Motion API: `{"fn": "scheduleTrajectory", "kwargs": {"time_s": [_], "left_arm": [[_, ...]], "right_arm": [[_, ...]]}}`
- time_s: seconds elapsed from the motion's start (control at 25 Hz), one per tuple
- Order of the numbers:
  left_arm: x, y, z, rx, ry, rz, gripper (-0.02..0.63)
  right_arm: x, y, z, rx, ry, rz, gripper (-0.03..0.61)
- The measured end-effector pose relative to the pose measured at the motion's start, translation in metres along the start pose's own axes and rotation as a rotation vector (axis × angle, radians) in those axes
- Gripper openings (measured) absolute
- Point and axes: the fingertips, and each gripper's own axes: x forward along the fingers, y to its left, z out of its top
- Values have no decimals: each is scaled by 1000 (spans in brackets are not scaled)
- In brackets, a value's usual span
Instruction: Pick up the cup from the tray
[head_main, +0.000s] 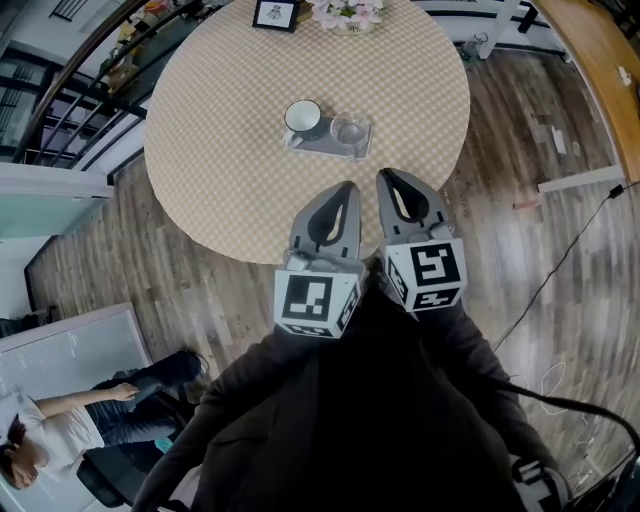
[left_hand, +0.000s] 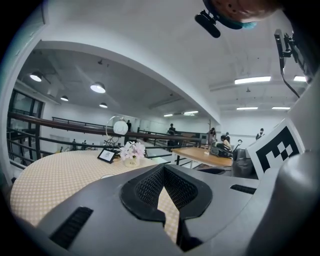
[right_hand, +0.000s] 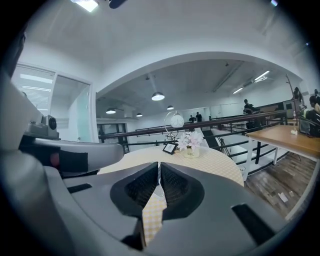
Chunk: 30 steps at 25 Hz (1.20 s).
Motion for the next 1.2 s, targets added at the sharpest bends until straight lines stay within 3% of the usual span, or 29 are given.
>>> {"fn": "scheduleTrajectory", "kwargs": {"time_s": [0.44,1.08,1.12,1.2], "left_arm": [[31,30,20,-36,-43,45,5],[60,86,-30,-129,66,12,5],[62,90,-33,-132,74,11,5],[67,97,-40,-142,90,14,5]], "right_arm": [[41,-16,16,-39,17,18,8],[108,-14,-28,0,128,-37,9],[112,-15,-31,1,135,-45,19],[121,-17,-38,-1,156,-57,160]]}}
